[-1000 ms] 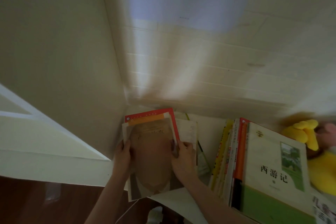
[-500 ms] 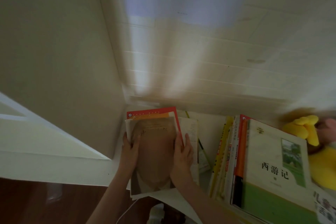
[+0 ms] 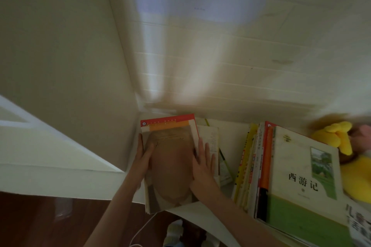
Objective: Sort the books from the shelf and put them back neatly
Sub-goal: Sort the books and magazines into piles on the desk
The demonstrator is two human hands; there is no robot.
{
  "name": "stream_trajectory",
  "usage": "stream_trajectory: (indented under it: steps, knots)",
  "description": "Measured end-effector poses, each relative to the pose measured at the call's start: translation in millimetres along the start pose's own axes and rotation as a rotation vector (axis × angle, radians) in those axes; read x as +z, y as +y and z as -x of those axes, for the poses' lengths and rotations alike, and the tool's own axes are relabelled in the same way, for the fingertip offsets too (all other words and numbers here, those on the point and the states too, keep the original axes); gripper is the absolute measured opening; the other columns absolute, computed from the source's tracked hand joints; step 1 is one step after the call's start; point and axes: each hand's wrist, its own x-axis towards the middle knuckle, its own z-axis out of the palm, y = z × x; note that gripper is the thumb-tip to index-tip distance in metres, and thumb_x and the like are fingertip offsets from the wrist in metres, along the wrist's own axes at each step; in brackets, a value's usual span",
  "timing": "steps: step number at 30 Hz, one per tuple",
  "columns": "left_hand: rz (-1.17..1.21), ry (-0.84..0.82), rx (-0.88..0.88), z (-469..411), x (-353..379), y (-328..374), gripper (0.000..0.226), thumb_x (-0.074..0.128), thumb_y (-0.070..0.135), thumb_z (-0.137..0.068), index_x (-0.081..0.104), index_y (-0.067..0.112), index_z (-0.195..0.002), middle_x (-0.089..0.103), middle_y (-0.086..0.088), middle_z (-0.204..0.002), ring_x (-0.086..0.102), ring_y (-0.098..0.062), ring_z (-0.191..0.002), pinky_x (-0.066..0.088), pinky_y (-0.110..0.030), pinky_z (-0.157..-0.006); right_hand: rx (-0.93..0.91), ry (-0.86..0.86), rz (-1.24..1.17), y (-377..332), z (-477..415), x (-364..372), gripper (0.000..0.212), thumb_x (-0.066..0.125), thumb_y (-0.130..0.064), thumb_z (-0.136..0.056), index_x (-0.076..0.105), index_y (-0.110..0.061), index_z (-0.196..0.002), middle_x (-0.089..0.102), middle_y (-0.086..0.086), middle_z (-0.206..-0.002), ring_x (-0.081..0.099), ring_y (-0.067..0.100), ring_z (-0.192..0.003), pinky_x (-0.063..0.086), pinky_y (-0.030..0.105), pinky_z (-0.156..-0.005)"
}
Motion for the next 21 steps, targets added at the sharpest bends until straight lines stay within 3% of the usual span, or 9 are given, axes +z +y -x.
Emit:
stream_trajectory:
  steps: [1,3,5,7,8,13,18,19,21]
  knots:
    - [0.006,0.005,-0.005,1,0,1,0.069,0.044,0.050,-0.095,0.004,0.043,-0.150,0.028,0.008,-0.154,0.037,-0.019,-0.136,0.035,-0.041,-0.110,-0.036,0.039,0.052,0,6,-2,0.086,0.030,-0.066,-0.084,-0.005,-0.027,-0.152,-0.032,0.001,-0.154,-0.025,0.025,-0.143,-0.005,0.051,-0.114]
    - [0.028,0.039,-0.030,-1,-3,-3,0.073,0.043,0.051,-0.095,0.001,0.034,-0.152,0.027,0.002,-0.154,0.035,-0.023,-0.138,0.033,-0.041,-0.112,-0.167,-0.072,0.134,1,20,1,0.127,0.036,-0.093,-0.060,-0.001,-0.015,-0.153,-0.022,0.009,-0.158,-0.016,0.031,-0.145,-0.004,0.054,-0.112]
    - [0.012,0.066,-0.097,-2,-5,-8,0.084,0.048,0.064,-0.087,0.017,0.021,-0.153,0.041,-0.007,-0.148,0.044,-0.027,-0.131,0.039,-0.041,-0.107,-0.249,-0.147,0.321,1,29,9,0.142,0.040,-0.098,-0.043,0.009,-0.012,-0.153,0.005,0.018,-0.159,0.004,0.041,-0.144,0.014,0.068,-0.109]
    - [-0.026,0.068,-0.105,0,-4,-9,0.075,0.051,0.066,-0.083,0.048,0.010,-0.134,0.061,-0.009,-0.124,0.057,-0.026,-0.113,0.045,-0.034,-0.091,-0.178,-0.149,0.360,-3,31,13,0.138,0.048,-0.095,-0.041,0.021,-0.016,-0.151,0.028,0.017,-0.153,0.019,0.042,-0.140,0.037,0.068,-0.098]
    - [-0.031,0.082,-0.102,2,-3,-8,0.063,0.051,0.058,-0.087,0.052,0.009,-0.126,0.062,-0.007,-0.114,0.059,-0.025,-0.106,0.044,-0.032,-0.085,-0.147,-0.138,0.340,-5,29,13,0.131,0.049,-0.093,-0.044,0.027,-0.018,-0.149,0.034,0.016,-0.151,0.020,0.040,-0.140,0.044,0.064,-0.092]
    - [-0.116,0.129,-0.066,6,-1,-18,0.056,0.054,0.032,-0.095,0.032,0.015,-0.144,0.057,-0.006,-0.111,0.055,-0.018,-0.090,0.045,-0.035,-0.083,-0.097,-0.110,0.335,-7,28,15,0.115,0.037,-0.092,-0.052,0.038,-0.021,-0.143,0.042,0.011,-0.146,0.026,0.035,-0.138,0.052,0.055,-0.082]
    - [-0.187,0.124,-0.006,8,1,-17,0.057,0.058,0.022,-0.093,0.031,0.014,-0.143,0.052,-0.011,-0.124,0.052,-0.023,-0.101,0.047,-0.040,-0.091,-0.149,-0.125,0.280,-6,32,11,0.128,0.059,-0.089,-0.042,0.033,-0.021,-0.147,0.031,0.011,-0.153,0.013,0.036,-0.143,0.043,0.062,-0.091]
    - [-0.185,0.121,0.004,8,1,-18,0.058,0.059,0.021,-0.093,0.031,0.014,-0.143,0.052,-0.011,-0.124,0.052,-0.023,-0.101,0.047,-0.040,-0.090,-0.189,-0.123,0.220,-6,31,5,0.132,0.063,-0.084,-0.047,0.020,-0.019,-0.152,0.013,0.009,-0.159,-0.003,0.032,-0.145,0.029,0.065,-0.102]
    - [-0.181,0.119,0.005,7,-2,-17,0.059,0.060,0.021,-0.092,0.031,0.015,-0.143,0.051,-0.008,-0.121,0.052,-0.023,-0.103,0.046,-0.039,-0.089,-0.035,-0.262,-0.136,8,21,-1,0.127,0.071,-0.069,-0.062,-0.004,-0.022,-0.153,-0.019,-0.002,-0.158,-0.025,0.019,-0.142,-0.001,0.054,-0.113]
